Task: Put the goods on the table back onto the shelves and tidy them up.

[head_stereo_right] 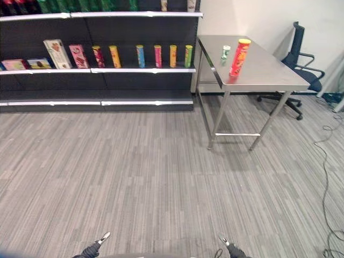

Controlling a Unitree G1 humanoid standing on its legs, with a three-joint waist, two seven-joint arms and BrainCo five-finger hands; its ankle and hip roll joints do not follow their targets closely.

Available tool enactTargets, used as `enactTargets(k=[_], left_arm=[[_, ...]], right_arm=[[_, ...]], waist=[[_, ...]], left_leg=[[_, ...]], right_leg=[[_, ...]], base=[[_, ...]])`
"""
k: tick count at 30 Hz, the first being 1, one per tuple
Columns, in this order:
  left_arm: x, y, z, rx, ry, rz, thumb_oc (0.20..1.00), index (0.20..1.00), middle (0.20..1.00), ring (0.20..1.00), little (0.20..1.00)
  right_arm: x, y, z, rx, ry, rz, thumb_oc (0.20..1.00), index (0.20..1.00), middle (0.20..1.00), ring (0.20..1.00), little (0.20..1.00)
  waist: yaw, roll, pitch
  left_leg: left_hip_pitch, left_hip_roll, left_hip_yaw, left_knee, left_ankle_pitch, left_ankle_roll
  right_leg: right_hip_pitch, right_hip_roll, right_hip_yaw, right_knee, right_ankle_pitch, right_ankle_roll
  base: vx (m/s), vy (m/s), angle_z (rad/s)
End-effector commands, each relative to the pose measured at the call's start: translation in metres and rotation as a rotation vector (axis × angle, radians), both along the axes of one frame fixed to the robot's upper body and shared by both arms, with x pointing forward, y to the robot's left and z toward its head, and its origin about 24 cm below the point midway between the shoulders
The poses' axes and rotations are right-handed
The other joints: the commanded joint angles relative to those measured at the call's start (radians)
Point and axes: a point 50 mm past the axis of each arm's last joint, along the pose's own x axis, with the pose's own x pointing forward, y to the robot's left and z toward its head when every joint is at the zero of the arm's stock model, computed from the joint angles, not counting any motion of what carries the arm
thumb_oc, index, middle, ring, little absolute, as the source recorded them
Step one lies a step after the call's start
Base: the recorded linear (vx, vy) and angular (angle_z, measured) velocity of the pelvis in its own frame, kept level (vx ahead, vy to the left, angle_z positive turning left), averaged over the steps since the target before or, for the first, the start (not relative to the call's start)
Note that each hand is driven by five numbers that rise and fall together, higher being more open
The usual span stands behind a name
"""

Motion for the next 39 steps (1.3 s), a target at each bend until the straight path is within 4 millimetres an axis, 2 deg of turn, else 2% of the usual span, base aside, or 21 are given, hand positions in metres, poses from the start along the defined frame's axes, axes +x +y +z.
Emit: enactTargets(k=[1,5,16,19,26,34,36,39], left_arm=[[0.029,0.004,0.008,0.032,-0.092,-0.038,1.000,1.000,1.000,1.000,1.000],[0.027,0.003,0.007,0.032,-0.085,-0.002,1.000,1.000,1.000,1.000,1.000],[0.020,0.000,0.003,0.010,-0.044,-0.045,1.000,1.000,1.000,1.000,1.000],[0.019,0.000,0.003,-0.008,-0.060,0.050,1.000,1.000,1.000,1.000,1.000],[0.020,0.000,0.004,-0.003,-0.061,0.045,1.000,1.000,1.000,1.000,1.000],[0.007,0.002,0.000,-0.003,-0.005,0.061,1.000,1.000,1.000,1.000,1.000],[0.007,0.002,-0.001,-0.004,-0.005,0.066,1.000,1.000,1.000,1.000,1.000],[0.012,0.004,0.001,-0.002,-0.018,0.075,1.000,1.000,1.000,1.000,1.000]], right_arm=[[0.013,-0.006,0.004,-0.012,-0.042,-0.024,1.000,1.000,1.000,1.000,1.000],[0.012,-0.006,0.004,-0.016,-0.038,-0.034,1.000,1.000,1.000,1.000,1.000],[0.012,-0.006,0.004,-0.013,-0.044,-0.033,1.000,1.000,1.000,1.000,1.000],[0.013,-0.003,0.003,-0.002,-0.049,-0.047,1.000,1.000,1.000,1.000,1.000],[0.010,-0.005,0.003,-0.007,-0.038,-0.054,1.000,1.000,1.000,1.000,1.000],[0.009,-0.004,0.002,0.000,-0.029,-0.056,1.000,1.000,1.000,1.000,1.000],[0.009,-0.004,0.002,0.000,-0.028,-0.057,1.000,1.000,1.000,1.000,1.000],[0.013,-0.007,0.004,-0.006,-0.040,-0.057,1.000,1.000,1.000,1.000,1.000]], waist=[[-0.014,-0.015,0.039],[-0.014,-0.018,0.038],[-0.017,-0.017,0.035],[-0.014,-0.020,0.035],[-0.014,-0.018,0.040],[-0.012,-0.010,0.054],[-0.012,-0.010,0.058],[-0.009,-0.021,0.097]], left_leg=[[0.057,0.046,-0.064,-0.066,0.043,-0.103],[0.061,0.045,-0.061,-0.066,0.042,-0.104],[0.063,0.048,-0.054,-0.066,0.040,-0.103],[0.058,0.049,-0.057,-0.066,0.044,-0.105],[0.047,0.052,-0.061,-0.066,0.051,-0.108],[0.051,0.067,-0.060,-0.066,0.057,-0.114],[0.049,0.070,-0.061,-0.059,0.058,-0.116],[-0.024,0.085,-0.080,0.059,0.036,-0.122]], right_leg=[[0.069,-0.078,-0.011,-0.126,0.133,0.130],[0.074,-0.079,-0.012,-0.128,0.133,0.130],[0.074,-0.079,-0.004,-0.131,0.136,0.133],[0.069,-0.078,-0.004,-0.131,0.138,0.131],[0.059,-0.073,-0.002,-0.133,0.141,0.129],[0.060,-0.059,-0.003,-0.134,0.126,0.120],[0.059,-0.056,-0.002,-0.132,0.124,0.117],[0.036,-0.051,0.000,-0.113,0.114,0.103]], base=[[0.01,0.006,-0.03],[0.00,0.001,-0.02],[0.00,0.001,-0.01],[0.00,0.000,0.00],[-0.01,-0.014,0.00],[0.00,-0.029,0.00],[-0.01,-0.046,0.00],[-0.06,-0.089,0.02]])
